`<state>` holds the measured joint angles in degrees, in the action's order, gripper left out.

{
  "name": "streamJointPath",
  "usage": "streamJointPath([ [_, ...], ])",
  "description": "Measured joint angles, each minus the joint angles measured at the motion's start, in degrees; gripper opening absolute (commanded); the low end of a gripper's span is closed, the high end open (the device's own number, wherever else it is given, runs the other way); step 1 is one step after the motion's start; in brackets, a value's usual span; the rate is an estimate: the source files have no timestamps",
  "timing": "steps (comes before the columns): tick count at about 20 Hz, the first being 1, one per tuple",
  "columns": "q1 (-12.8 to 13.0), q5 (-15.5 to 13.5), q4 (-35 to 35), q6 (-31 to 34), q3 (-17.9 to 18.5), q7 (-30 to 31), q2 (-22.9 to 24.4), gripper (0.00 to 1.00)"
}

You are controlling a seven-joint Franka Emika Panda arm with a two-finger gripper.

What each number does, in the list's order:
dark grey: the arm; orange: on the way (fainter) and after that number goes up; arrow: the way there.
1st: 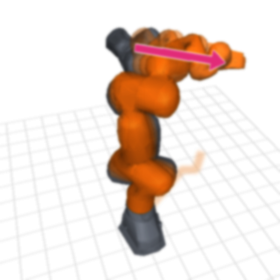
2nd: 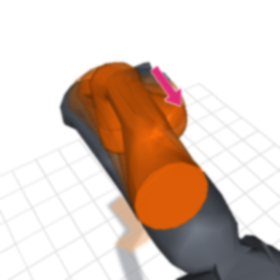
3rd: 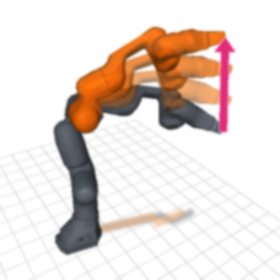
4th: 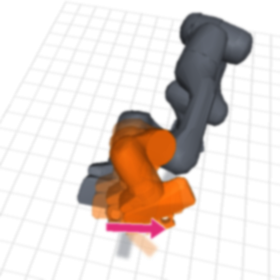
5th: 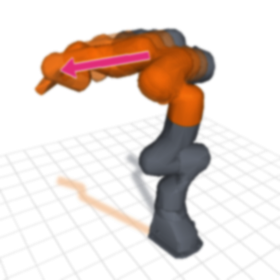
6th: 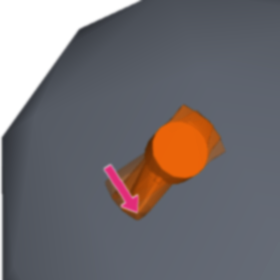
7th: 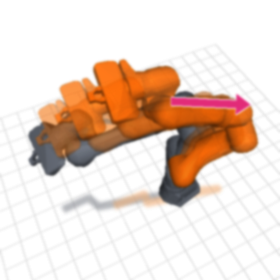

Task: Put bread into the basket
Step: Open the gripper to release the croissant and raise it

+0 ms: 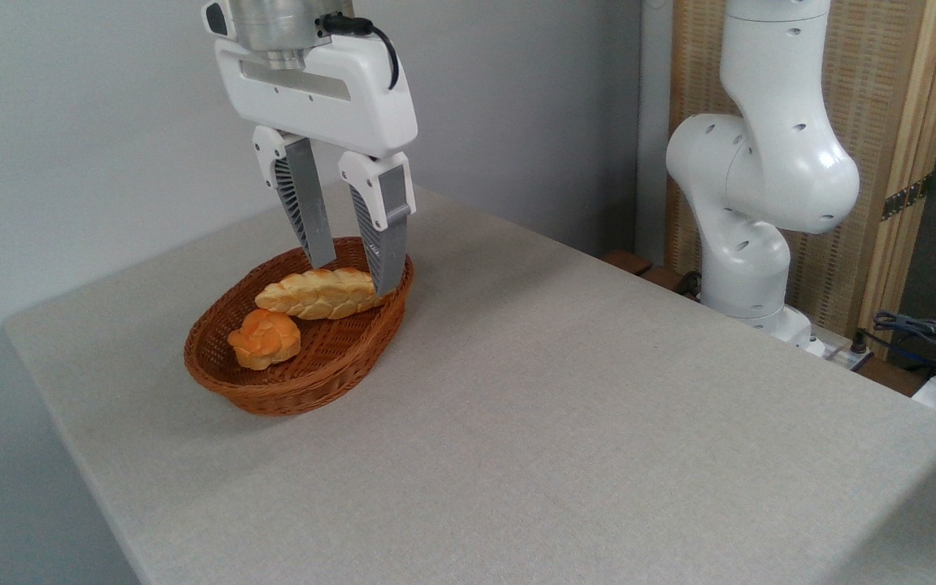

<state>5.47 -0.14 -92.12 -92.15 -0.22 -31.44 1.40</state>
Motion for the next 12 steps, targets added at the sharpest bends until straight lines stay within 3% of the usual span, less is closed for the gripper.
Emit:
streamJointPath([
  [12, 1.19, -1.98, -0.46, 0.46, 0.65, -1.97, 0.4, 1.0],
])
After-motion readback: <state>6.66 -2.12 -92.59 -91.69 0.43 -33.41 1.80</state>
